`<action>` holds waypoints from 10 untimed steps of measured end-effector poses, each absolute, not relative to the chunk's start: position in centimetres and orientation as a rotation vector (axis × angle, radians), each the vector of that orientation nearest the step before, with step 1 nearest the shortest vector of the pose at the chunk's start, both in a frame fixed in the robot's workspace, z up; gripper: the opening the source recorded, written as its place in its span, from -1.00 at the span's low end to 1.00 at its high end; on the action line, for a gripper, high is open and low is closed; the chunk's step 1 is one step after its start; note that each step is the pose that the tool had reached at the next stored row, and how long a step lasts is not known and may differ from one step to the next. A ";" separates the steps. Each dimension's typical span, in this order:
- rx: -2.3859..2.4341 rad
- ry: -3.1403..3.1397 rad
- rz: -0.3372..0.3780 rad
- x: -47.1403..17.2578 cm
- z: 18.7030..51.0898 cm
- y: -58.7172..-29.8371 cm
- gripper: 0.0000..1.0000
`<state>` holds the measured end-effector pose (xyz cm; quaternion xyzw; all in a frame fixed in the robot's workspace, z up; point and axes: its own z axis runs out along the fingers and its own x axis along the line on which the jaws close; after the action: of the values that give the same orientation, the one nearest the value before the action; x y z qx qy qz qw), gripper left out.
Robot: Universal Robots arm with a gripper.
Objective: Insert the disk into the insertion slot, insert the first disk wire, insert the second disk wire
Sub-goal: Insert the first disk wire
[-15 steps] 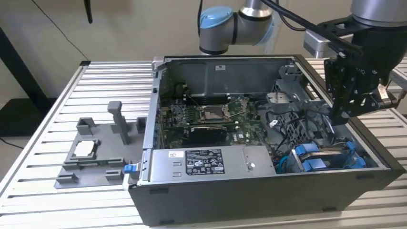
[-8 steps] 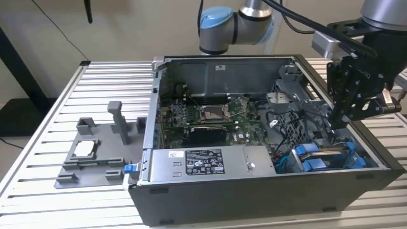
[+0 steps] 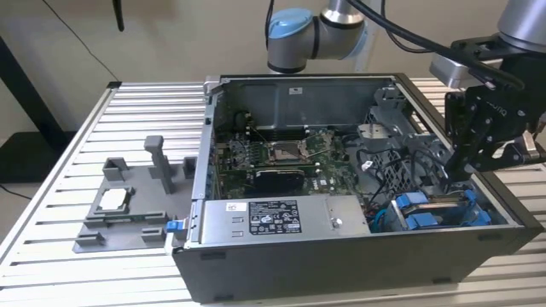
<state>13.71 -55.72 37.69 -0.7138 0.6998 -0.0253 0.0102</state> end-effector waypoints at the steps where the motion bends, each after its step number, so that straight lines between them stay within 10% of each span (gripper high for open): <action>1: -2.228 2.185 -0.079 13.8 37.6 -55.8 -0.61; 10: -2.227 2.188 -0.076 14.0 37.3 -56.1 -0.61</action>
<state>13.97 -56.05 37.32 -0.7131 0.7006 -0.0243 0.0091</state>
